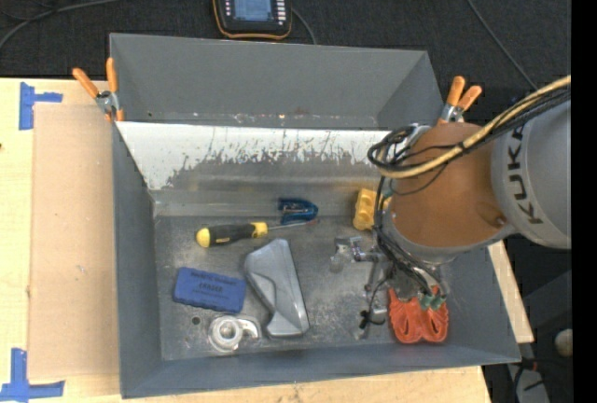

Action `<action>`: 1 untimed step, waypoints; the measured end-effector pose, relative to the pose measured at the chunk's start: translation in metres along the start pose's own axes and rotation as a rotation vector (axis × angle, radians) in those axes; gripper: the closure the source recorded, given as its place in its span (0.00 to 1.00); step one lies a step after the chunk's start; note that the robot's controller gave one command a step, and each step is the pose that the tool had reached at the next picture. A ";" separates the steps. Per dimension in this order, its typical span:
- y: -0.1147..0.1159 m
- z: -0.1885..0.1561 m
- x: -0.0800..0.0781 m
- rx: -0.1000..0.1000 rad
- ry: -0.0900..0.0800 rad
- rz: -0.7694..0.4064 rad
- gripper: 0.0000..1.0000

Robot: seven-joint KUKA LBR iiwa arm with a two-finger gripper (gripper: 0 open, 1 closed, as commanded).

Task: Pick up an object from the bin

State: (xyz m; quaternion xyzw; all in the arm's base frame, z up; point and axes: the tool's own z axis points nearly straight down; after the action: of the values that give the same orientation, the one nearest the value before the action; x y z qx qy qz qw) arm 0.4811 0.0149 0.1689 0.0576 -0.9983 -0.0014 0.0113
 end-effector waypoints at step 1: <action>-0.016 -0.055 -0.014 0.000 0.000 0.145 0.00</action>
Offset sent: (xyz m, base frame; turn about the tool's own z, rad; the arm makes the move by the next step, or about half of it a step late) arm 0.0108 -0.0004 0.1831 -0.3607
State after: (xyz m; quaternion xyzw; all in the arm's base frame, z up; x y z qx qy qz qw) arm 0.4984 0.0004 0.2233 -0.0147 -0.9998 -0.0008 0.0116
